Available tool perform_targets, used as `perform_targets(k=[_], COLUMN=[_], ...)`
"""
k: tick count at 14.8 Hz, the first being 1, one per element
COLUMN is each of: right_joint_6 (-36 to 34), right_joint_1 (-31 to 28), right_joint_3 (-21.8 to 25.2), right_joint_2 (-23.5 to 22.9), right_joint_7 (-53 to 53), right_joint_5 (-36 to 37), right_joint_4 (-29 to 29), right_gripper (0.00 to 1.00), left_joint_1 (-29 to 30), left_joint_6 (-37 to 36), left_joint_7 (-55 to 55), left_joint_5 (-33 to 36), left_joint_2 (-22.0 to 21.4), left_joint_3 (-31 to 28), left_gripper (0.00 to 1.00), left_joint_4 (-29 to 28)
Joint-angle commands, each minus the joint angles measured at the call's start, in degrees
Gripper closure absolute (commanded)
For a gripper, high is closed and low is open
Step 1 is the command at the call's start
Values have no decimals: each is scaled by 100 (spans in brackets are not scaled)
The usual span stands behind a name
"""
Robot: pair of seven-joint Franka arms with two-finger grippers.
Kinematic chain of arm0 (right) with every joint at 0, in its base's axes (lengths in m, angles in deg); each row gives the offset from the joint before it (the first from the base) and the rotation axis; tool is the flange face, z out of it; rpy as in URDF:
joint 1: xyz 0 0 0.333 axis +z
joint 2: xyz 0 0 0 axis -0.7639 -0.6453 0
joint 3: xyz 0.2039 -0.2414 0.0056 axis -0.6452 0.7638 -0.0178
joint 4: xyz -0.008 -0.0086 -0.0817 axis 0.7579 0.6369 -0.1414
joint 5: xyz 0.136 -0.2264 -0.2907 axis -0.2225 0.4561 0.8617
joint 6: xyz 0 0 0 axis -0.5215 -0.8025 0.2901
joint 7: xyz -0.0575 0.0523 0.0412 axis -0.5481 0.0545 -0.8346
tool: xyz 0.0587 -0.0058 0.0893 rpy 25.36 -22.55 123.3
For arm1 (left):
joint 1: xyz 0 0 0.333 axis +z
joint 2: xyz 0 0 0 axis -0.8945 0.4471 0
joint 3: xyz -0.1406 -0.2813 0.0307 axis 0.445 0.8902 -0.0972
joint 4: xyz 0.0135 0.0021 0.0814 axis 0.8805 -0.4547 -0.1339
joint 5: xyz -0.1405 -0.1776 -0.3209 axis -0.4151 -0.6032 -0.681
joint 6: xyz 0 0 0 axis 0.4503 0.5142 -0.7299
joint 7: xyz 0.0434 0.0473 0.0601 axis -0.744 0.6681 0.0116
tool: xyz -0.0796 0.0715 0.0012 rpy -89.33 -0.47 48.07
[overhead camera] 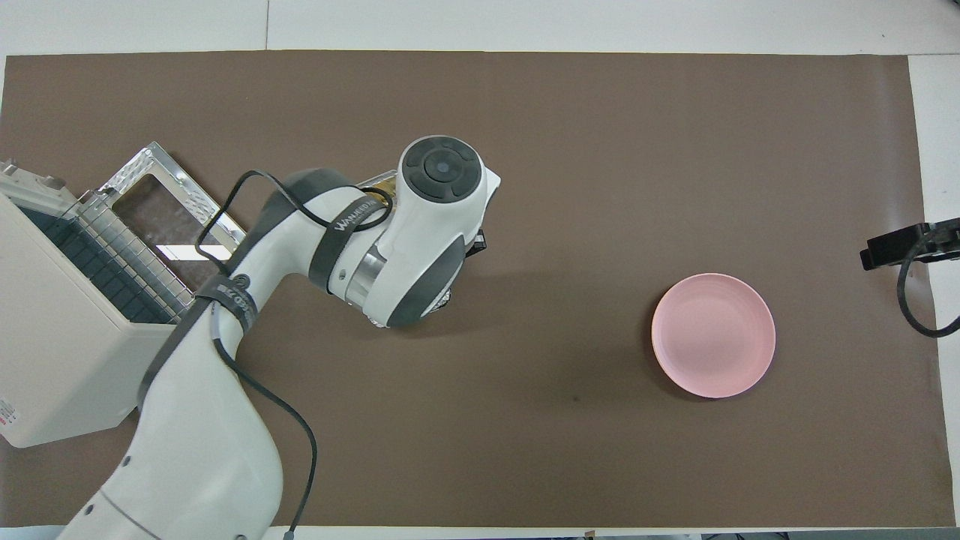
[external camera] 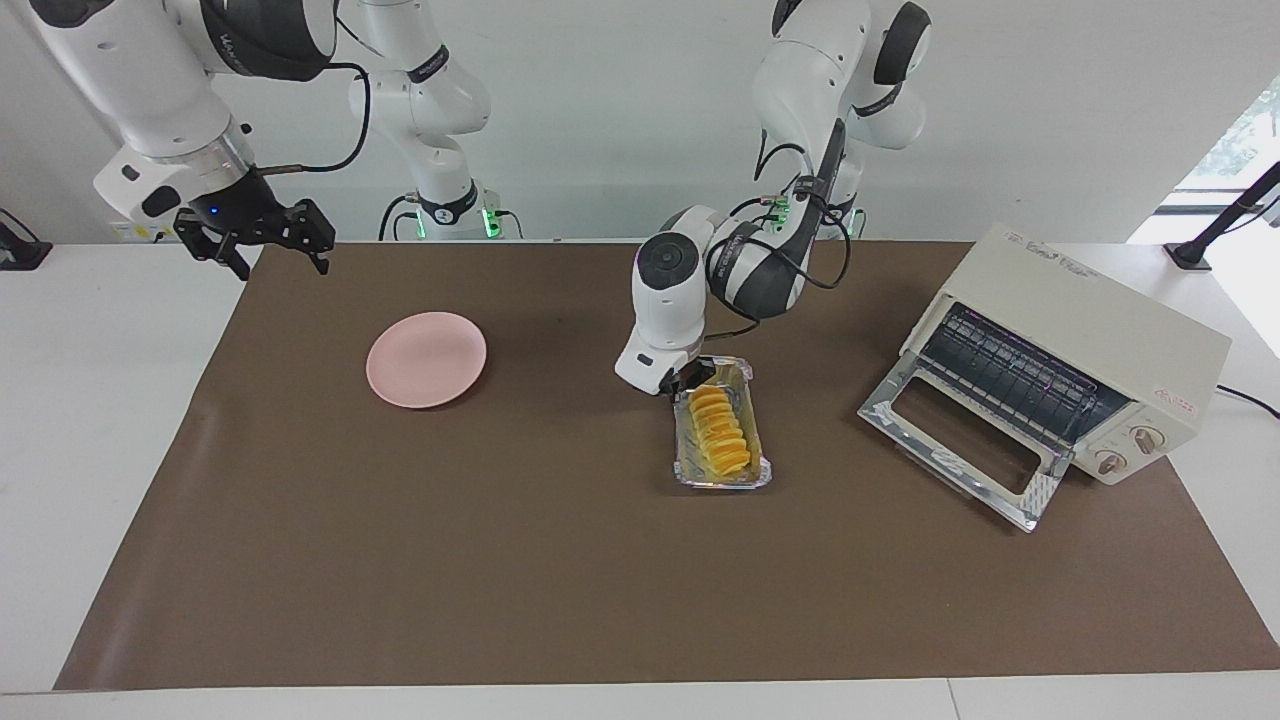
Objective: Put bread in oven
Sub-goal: 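Carry the foil tray with the left gripper into the toaster oven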
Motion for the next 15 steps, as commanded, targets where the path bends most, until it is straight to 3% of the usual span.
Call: perform_targets(k=[1, 7, 15], right_joint_6=[-19, -19, -19], right_joint_1=[-58, -58, -49], right_joint_3=[-58, -58, -58], right_joint_2=[77, 77, 77], right_joint_7=[104, 104, 104], right_joint_5=[0, 0, 0], right_joint_4=[87, 87, 87], right_gripper=[0, 0, 0], left_joint_1=[591, 654, 1102], left_joint_6=[-306, -288, -965], left_joint_7=[-68, -218, -165], left_joint_5=[-240, -117, 516], left_joint_2=[-492, -431, -623], left_joint_3=[-33, -1675, -1906], left_gripper=[100, 100, 100], left_joint_4=[-8, -25, -437])
